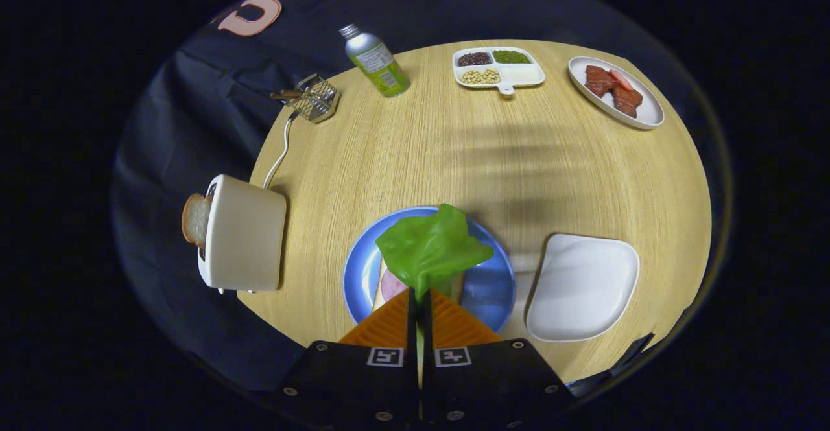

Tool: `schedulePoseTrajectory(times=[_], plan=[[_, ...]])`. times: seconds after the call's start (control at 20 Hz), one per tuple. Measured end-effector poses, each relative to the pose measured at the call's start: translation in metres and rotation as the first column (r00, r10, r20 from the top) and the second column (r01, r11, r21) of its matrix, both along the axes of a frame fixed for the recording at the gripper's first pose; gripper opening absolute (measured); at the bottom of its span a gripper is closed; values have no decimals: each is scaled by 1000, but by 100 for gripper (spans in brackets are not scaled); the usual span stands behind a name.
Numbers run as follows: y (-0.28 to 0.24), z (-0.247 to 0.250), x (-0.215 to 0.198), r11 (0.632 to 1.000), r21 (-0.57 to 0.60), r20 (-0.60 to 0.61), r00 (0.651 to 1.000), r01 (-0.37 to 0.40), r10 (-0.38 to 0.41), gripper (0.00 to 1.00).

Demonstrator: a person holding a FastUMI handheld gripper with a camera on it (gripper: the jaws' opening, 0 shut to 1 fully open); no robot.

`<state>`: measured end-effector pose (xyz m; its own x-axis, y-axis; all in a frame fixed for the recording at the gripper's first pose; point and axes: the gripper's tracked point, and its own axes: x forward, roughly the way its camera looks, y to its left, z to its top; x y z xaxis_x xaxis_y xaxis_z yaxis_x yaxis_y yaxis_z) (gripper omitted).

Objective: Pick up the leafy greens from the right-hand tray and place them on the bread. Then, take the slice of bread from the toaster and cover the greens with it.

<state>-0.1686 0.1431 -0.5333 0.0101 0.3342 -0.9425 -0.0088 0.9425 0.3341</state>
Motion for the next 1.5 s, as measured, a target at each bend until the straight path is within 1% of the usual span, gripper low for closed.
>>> schedulePoseTrajectory(times=[0.2,0.4,0.5,0.6,0.65,0.7,0.75,0.95,1.0,1.05,1.15,1.2,1.3,1.35,1.45,1.5], plan=[[15,-3,-3,999,14,-11,999,-39,39,3],[22,-8,-6,997,0,-17,997,-76,76,8],[21,-12,-5,995,-23,-8,995,-99,98,12],[10,-18,-2,989,-86,17,992,-120,121,20],[5,-21,-1,985,-110,22,991,-130,133,27],[5,-20,-1,984,-118,28,990,-134,138,30],[6,-19,-1,984,-122,31,990,-133,137,35],[12,-5,6,986,-119,62,990,-119,127,45],[16,4,10,987,-113,78,989,-115,125,48],[22,13,15,988,-104,92,988,-113,123,55],[42,33,26,990,-71,127,983,-121,129,63],[49,45,32,990,-58,145,980,-127,135,65],[73,67,45,990,-31,180,974,-138,141,72],[83,78,52,989,-23,197,970,-144,146,78],[107,95,59,987,-11,217,963,-162,161,86],[119,103,62,986,-1,220,962,-168,164,87]])
